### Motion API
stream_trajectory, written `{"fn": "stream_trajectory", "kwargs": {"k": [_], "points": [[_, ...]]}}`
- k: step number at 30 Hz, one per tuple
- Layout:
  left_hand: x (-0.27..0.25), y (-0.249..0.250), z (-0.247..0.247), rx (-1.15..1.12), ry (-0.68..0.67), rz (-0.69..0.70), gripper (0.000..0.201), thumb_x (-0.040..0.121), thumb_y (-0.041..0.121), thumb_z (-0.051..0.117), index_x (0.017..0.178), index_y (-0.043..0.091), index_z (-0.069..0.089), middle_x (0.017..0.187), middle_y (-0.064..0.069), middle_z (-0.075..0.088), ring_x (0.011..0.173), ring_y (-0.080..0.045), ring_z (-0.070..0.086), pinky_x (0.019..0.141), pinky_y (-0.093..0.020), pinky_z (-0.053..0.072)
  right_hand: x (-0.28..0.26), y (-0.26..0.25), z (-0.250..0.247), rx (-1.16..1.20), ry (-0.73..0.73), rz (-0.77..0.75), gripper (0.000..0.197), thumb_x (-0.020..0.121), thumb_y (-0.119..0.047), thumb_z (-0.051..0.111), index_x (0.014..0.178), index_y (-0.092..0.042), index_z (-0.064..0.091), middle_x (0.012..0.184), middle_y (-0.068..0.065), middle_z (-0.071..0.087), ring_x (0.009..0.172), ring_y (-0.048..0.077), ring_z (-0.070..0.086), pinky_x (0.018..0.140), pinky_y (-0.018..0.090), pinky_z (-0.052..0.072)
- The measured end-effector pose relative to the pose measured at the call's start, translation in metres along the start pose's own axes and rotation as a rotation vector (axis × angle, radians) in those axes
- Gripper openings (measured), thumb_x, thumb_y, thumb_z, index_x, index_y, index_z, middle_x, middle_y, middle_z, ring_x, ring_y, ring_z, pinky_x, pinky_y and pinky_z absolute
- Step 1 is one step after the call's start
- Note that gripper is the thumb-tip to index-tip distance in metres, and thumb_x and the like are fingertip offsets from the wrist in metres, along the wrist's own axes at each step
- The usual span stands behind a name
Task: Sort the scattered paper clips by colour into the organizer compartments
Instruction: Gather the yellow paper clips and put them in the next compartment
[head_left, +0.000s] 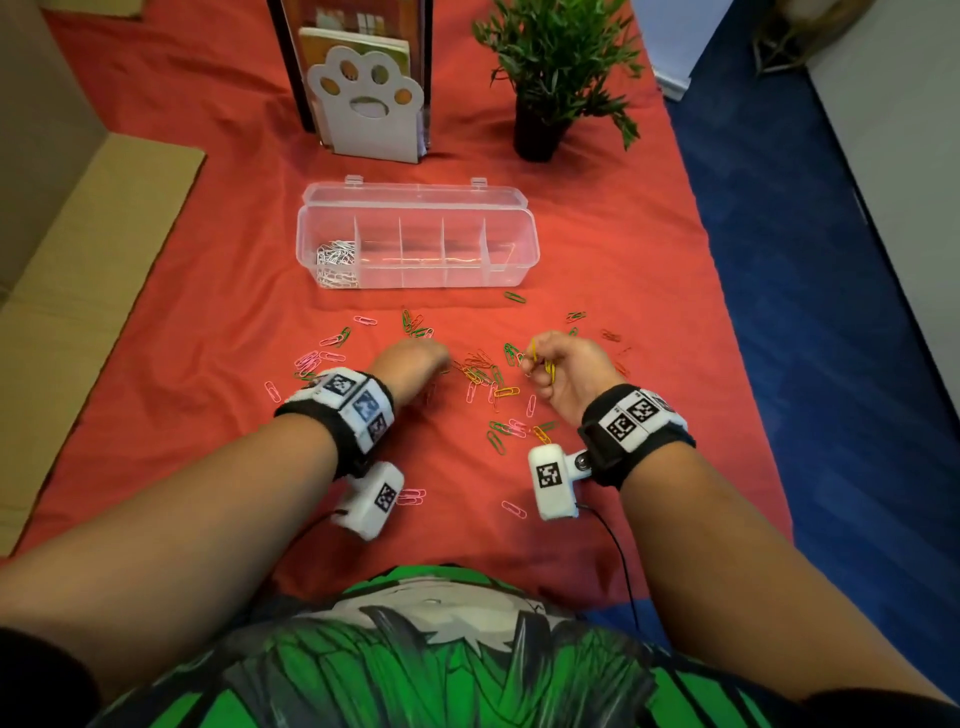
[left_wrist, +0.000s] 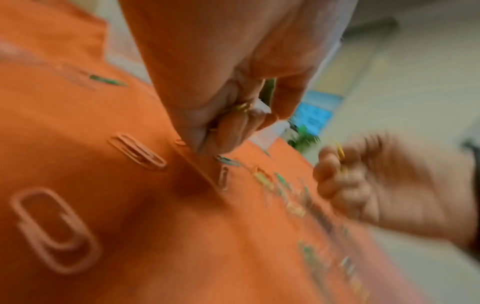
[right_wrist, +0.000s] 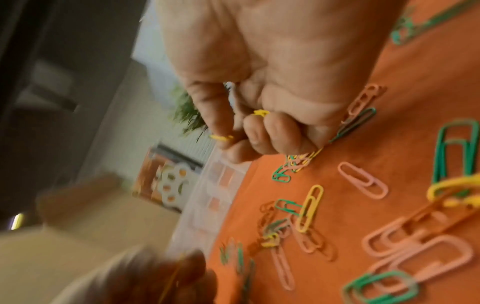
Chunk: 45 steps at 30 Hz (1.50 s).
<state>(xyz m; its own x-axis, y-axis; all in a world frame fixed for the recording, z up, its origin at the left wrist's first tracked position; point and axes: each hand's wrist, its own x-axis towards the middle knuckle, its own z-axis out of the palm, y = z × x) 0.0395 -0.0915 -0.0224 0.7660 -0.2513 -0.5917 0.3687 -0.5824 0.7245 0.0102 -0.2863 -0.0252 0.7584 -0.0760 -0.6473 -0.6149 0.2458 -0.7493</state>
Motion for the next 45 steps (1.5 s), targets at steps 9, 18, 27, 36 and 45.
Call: {"fn": "stream_trajectory", "kwargs": {"k": [9,18,27,36,45], "points": [[0.002,0.009,-0.003,-0.785,-0.134,-0.211,0.033,0.090,0.035,0.044,0.062,0.020,0.046,0.047,0.004,0.046,0.034,-0.006,0.043,0.035,-0.010,0.033,-0.002,0.008,0.003,-0.276,0.078,-0.004,0.020,0.085,-0.011,0.052,0.067,-0.020,0.052,0.061,-0.002,0.045,0.046,0.009,0.035,0.042,0.018,0.028],[0.015,-0.004,0.021,0.574,0.121,0.309,0.017,0.078,0.024,0.068,0.094,0.017,0.070,0.095,-0.007,0.072,0.091,-0.023,0.064,0.077,-0.024,0.043,-0.006,0.042,0.013,-1.349,0.134,-0.392,0.016,0.081,-0.014,0.058,0.096,-0.009,0.057,0.107,0.015,0.048,0.099,0.031,0.053,0.087,0.032,0.042],[0.016,-0.005,0.021,0.641,0.117,0.353,0.013,0.079,0.020,0.064,0.090,0.013,0.065,0.094,-0.009,0.069,0.093,-0.028,0.062,0.079,-0.028,0.043,-0.005,0.029,-0.007,-1.218,0.165,-0.380,0.008,0.083,-0.015,0.056,0.089,-0.010,0.058,0.096,0.008,0.050,0.092,0.026,0.055,0.084,0.031,0.045],[0.011,-0.004,0.023,0.697,0.112,0.323,0.017,0.085,0.022,0.056,0.093,0.011,0.065,0.098,-0.015,0.068,0.095,-0.032,0.061,0.079,-0.033,0.045,-0.001,0.039,0.013,-1.446,0.088,-0.436,0.020,0.086,-0.008,0.047,0.104,-0.003,0.054,0.110,0.017,0.054,0.106,0.033,0.053,0.091,0.036,0.043],[-0.001,0.018,0.005,-0.281,-0.031,-0.144,0.014,0.074,0.020,0.046,0.061,0.013,0.047,0.062,-0.006,0.043,0.040,-0.016,0.042,0.040,-0.017,0.030,0.000,-0.005,-0.030,-0.089,0.172,-0.092,0.029,0.089,0.004,0.037,0.079,-0.016,0.055,0.065,0.000,0.043,0.046,0.005,0.043,0.036,0.014,0.034]]}}
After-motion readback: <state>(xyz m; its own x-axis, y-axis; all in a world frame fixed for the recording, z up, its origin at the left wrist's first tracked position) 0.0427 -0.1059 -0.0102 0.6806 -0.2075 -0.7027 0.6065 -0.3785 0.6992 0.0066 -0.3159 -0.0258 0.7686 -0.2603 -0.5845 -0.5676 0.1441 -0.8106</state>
